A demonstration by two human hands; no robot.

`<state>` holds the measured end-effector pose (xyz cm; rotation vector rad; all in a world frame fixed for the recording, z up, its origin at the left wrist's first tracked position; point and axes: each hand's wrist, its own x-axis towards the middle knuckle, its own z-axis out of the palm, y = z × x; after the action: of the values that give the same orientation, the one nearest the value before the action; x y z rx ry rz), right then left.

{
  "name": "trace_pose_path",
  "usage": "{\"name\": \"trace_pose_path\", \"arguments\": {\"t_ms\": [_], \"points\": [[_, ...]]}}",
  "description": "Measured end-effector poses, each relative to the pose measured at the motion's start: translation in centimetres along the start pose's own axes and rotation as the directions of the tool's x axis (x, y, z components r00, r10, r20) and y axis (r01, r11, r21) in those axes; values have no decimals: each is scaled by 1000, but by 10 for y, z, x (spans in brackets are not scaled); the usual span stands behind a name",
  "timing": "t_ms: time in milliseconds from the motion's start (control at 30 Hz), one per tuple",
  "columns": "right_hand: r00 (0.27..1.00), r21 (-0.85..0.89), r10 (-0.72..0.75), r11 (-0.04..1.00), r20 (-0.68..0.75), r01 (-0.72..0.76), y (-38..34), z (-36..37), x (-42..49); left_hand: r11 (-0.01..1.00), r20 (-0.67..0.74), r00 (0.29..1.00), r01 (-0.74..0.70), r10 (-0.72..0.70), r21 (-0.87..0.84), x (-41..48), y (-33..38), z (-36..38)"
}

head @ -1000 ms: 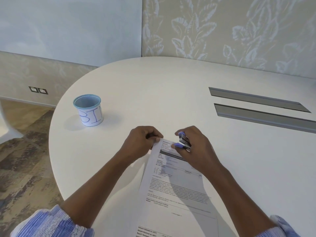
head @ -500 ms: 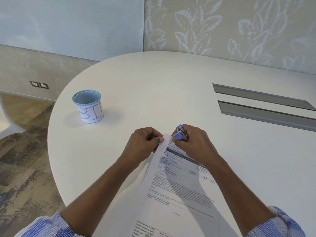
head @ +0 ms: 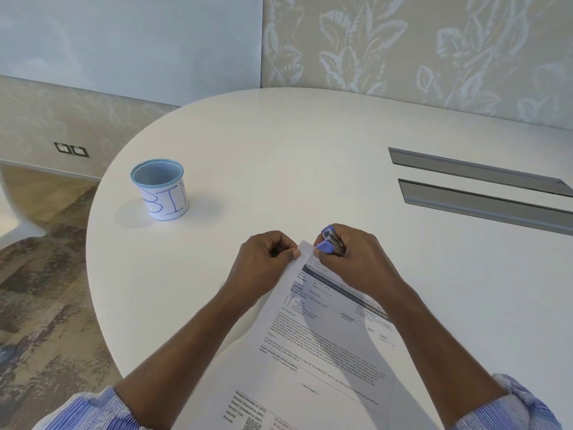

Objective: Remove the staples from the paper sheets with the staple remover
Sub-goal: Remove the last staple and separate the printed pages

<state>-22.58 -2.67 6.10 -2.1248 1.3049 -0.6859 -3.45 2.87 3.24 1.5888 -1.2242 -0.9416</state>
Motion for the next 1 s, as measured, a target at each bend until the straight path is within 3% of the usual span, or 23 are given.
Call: {"name": "trace_pose_path", "arguments": {"t_ms": [100,233,367,433,567,733,833,933,1000], "points": [[999,29,40,999,-18,-40,2,-3,2,1000,2,1000,-6,6,14,0,0,0],[980,259,196,949,-30,-182,-1,-8,3,1000,2,1000,9,-9,8,0,0,-2],[934,520,310,777,176,-355,-2,-14,6,1000,0,1000,22,-22,1,0,-2,-3],[931,566,280,739,233,-365,0,-17,4,1000,2,1000,28,-28,2,1,-2,-3],[982,374,149,909,119,-183,4,-21,0,999,1,999,34,-34,4,2,-2,-3],[987,334,98,933,124,-134,5,-21,-2,999,2,999,34,-34,-4,2,-1,-2],[972,464,117,863,202,-200,5,-21,-3,999,4,999,37,-37,-10,2,-1,-3],[938,663,175,669,299,-336,6,-23,-3,999,12,999,40,-39,-20,2,-1,-4],[945,671,161,671,283,-315,8,-24,-4,999,19,999,38,-38,-24,2,0,-5]]}}
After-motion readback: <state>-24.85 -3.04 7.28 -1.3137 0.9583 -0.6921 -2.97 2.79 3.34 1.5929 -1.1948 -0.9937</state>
